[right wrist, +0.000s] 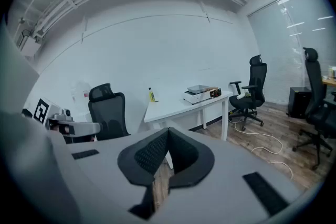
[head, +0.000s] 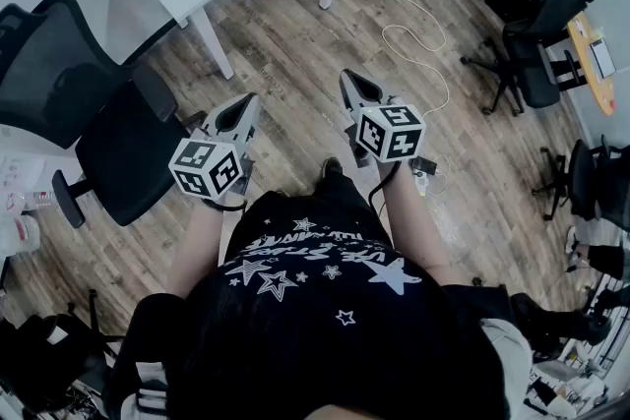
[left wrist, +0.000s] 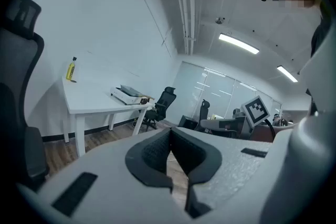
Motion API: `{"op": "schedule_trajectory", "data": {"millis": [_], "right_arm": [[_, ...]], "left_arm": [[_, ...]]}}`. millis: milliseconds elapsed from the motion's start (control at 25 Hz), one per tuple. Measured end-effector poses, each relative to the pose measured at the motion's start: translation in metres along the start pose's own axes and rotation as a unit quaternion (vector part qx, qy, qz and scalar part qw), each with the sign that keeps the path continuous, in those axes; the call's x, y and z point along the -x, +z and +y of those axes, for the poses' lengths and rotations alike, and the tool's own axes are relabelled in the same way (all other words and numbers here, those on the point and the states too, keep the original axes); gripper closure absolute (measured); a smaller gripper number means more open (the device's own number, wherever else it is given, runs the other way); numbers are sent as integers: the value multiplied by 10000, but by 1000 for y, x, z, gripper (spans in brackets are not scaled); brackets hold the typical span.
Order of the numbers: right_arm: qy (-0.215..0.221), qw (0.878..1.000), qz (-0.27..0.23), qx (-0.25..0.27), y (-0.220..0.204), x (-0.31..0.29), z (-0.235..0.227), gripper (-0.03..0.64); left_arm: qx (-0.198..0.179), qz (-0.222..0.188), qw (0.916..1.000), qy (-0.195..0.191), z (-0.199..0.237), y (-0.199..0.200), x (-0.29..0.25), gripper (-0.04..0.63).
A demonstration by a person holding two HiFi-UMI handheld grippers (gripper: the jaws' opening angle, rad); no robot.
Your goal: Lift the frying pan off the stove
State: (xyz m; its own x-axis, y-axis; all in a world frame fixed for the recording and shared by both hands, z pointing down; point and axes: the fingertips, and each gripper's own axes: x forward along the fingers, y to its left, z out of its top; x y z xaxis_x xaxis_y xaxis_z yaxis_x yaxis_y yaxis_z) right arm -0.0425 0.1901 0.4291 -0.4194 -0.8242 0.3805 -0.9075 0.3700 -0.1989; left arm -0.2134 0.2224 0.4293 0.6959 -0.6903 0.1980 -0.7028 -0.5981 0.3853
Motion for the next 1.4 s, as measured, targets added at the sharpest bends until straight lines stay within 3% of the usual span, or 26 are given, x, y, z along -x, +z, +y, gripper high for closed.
{"op": "schedule_trajectory", "data": {"millis": [400,920,1400], "right_arm": [[4,10000,29,36,-4,-5,12,609],[160,9998,106,-31,-13,-6,17,609],[-193,9994,283,-87,-25,-12,-28,609]], "left_arm": [[-133,-63,9998,102,18,9,9,588],[69,155,9999,4,20,-10,10,588],[218,354,9990,-187,19,-23,-25,588]]}}
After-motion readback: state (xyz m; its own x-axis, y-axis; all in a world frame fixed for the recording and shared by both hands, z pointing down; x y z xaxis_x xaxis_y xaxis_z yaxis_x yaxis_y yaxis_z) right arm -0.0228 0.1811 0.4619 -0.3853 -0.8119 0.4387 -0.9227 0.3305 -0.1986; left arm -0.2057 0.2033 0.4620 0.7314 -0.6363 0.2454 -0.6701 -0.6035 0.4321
